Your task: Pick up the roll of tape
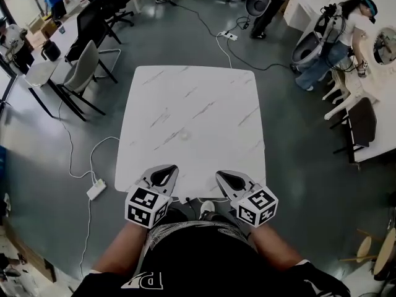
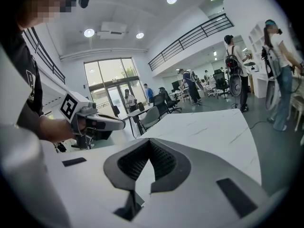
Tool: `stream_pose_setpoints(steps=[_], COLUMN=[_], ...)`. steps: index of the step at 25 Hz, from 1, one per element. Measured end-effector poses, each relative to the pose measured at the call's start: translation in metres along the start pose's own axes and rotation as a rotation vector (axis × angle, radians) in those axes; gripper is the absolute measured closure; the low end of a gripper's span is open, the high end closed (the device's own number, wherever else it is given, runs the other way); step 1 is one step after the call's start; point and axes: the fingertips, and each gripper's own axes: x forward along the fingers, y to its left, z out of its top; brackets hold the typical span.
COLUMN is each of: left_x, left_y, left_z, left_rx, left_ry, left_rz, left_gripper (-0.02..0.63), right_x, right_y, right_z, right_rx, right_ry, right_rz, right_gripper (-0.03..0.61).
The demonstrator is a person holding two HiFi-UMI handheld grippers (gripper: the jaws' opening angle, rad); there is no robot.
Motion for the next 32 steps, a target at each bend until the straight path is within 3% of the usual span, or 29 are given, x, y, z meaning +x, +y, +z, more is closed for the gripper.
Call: stream_pose_setpoints(steps=[14, 26, 32], left_x=[-0.011, -0.008, 0.009], left_y=[0.045, 0.074, 0.085], left_z=[-0.004, -0.014, -0.018], left_rx=[0.046, 0.052, 0.112], left_ry=[0.005, 0.021, 0.039], left_rz=[-0.066, -0.096, -0.089], left_gripper=[0.594, 0.594, 0.594], right_x=[0.035, 0.063, 0.066], right_y=[0.022, 0.03, 0.025], right_z=[0.011, 0.016, 0.012], right_rx=[0.005, -0.018, -0.004], right_ry=[-0.015, 0.006, 0.022], right_rz=[-0.1, -0.131, -0.151], right_gripper=[0.574, 0.574, 0.574])
